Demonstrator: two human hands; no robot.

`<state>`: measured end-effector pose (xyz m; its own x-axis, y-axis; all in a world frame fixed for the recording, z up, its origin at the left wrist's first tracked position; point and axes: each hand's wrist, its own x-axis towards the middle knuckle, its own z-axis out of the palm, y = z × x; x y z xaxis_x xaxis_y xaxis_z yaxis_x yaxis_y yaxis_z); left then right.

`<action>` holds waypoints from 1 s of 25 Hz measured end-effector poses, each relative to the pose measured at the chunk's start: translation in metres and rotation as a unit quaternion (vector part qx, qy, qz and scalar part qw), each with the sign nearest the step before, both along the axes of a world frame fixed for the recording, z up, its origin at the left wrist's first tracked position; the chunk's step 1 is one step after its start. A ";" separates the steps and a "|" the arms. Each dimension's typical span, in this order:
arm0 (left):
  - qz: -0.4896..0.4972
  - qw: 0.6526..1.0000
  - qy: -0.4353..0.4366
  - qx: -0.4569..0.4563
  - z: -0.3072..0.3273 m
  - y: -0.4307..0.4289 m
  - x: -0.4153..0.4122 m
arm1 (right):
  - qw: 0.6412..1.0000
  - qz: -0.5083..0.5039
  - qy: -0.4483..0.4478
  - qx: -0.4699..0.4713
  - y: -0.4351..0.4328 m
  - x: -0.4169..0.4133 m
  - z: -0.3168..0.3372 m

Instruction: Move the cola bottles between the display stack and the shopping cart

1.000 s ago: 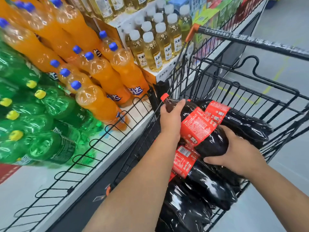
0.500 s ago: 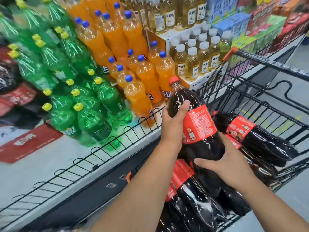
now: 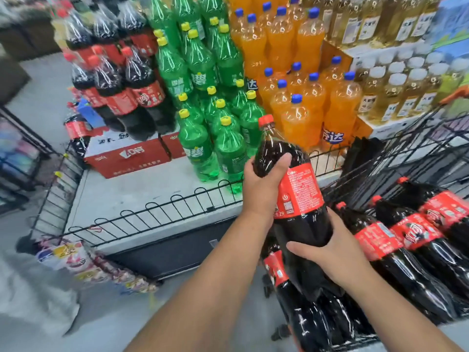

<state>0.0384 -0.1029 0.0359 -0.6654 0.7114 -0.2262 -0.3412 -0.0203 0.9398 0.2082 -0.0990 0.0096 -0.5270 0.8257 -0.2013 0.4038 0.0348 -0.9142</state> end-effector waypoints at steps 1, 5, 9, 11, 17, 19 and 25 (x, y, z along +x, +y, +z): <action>0.008 1.000 0.004 0.001 0.003 -0.014 -0.008 | 1.000 0.009 0.004 -0.002 -0.011 -0.009 0.001; 0.045 0.998 0.036 0.004 0.015 -0.078 -0.044 | 0.999 0.040 0.017 -0.010 -0.065 -0.047 0.006; 0.079 0.995 0.054 -0.005 0.025 -0.132 -0.075 | 0.997 0.065 0.030 -0.016 -0.110 -0.081 0.012; 0.091 0.994 0.061 -0.002 0.030 -0.157 -0.092 | 0.996 0.076 0.036 -0.017 -0.132 -0.100 0.015; 0.123 0.989 0.078 -0.023 0.043 -0.214 -0.131 | 0.994 0.103 0.028 -0.011 -0.176 -0.144 0.018; 0.132 0.988 0.075 -0.024 0.043 -0.225 -0.141 | 0.993 0.117 0.022 -0.011 -0.181 -0.157 0.016; 0.160 0.983 0.078 -0.040 0.037 -0.238 -0.183 | 0.987 0.155 0.024 -0.029 -0.186 -0.204 0.007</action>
<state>-0.1448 -0.3411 0.0727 -0.8834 0.4438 -0.1503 -0.1804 -0.0262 0.9832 0.0046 -0.2854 0.0165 -0.7631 0.6106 -0.2116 0.3381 0.0981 -0.9360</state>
